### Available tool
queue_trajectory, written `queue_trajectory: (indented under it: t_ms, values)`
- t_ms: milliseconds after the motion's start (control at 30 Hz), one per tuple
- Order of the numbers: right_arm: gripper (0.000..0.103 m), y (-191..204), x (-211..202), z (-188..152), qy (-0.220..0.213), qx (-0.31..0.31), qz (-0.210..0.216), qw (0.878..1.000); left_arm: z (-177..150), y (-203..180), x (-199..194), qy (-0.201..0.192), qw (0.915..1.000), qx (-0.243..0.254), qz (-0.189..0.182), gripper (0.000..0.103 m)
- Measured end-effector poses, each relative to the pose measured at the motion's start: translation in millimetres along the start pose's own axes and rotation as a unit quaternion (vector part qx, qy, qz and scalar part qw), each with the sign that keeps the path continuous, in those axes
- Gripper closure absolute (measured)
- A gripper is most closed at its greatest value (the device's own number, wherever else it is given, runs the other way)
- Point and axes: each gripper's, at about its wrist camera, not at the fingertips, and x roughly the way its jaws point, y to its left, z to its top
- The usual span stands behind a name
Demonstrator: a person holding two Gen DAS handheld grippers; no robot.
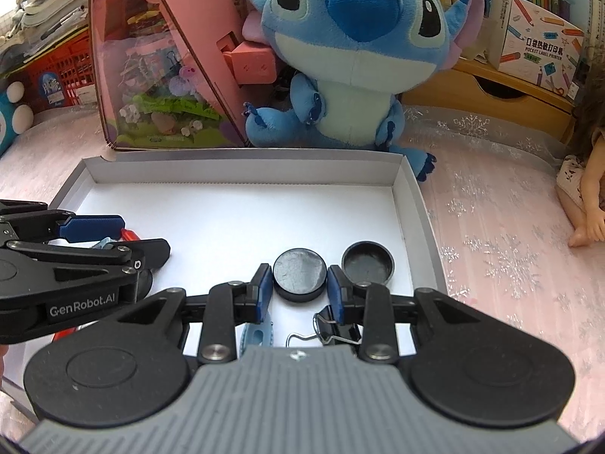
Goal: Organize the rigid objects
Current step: 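Lower the red crayon and black lid with both tools into the tray, then open both tools to release the crayon and lid in the tray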
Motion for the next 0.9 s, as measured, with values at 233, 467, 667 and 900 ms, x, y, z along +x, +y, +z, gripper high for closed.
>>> queue_trajectory:
  t_ms: [233,467,667,900]
  values:
    - [0.066,0.9,-2.4,-3.5,0.0,-0.003,-0.001,1.0,-2.6,-0.9,-3.1,-0.001,1.0,0.002,0.001,0.061]
    - [0.062,0.9,-2.2,-5.0,-0.001,-0.004,-0.002,1.0,-4.9,-1.5,-4.7,-0.003,1.0,0.001,0.002,0.061]
    - [0.061,1.1,-2.4,-5.7,-0.005,-0.004,-0.002,1.0,-5.5,-1.4,-4.4,-0.007,1.0,0.001,0.002,0.061]
    - [0.048,0.0,-3.3,-7.2,-0.012,-0.004,0.0,1.0,-7.2,-1.4,-5.2,-0.014,0.9999,0.004,0.003,0.061]
